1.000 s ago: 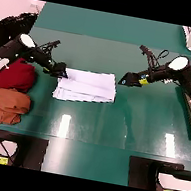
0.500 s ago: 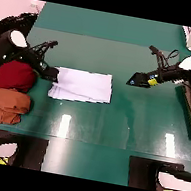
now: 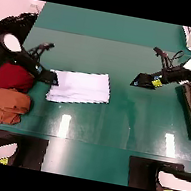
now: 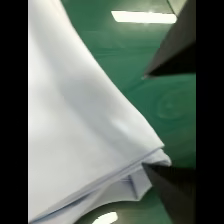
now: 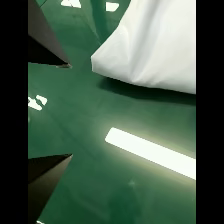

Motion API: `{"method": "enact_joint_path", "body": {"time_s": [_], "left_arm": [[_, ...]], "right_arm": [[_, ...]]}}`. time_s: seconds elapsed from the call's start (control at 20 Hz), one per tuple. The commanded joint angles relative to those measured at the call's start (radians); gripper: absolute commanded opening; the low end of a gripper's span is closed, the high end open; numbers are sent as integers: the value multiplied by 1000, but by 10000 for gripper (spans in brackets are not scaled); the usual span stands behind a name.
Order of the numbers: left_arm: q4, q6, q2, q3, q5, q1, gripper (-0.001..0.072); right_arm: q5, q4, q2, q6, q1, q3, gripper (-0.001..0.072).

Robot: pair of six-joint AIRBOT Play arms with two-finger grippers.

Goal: Fold the shirts.

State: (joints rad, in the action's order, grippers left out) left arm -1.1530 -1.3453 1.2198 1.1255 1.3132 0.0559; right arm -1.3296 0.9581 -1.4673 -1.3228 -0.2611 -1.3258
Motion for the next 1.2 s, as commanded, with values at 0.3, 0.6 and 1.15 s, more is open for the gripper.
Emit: {"method": "enact_joint_path", "body": {"time_s": [0.3, 0.6, 1.15], "left_arm": [[256, 71, -32, 119, -84, 3, 26], [259, 70, -31, 119, -84, 3, 26], [278, 32, -31, 119, -76, 55, 25]], "right_arm": [[187, -335, -320, -15, -151, 0, 589], [335, -445, -380, -11, -292, -3, 546], [390, -189, -194, -19, -95, -124, 11]]}}
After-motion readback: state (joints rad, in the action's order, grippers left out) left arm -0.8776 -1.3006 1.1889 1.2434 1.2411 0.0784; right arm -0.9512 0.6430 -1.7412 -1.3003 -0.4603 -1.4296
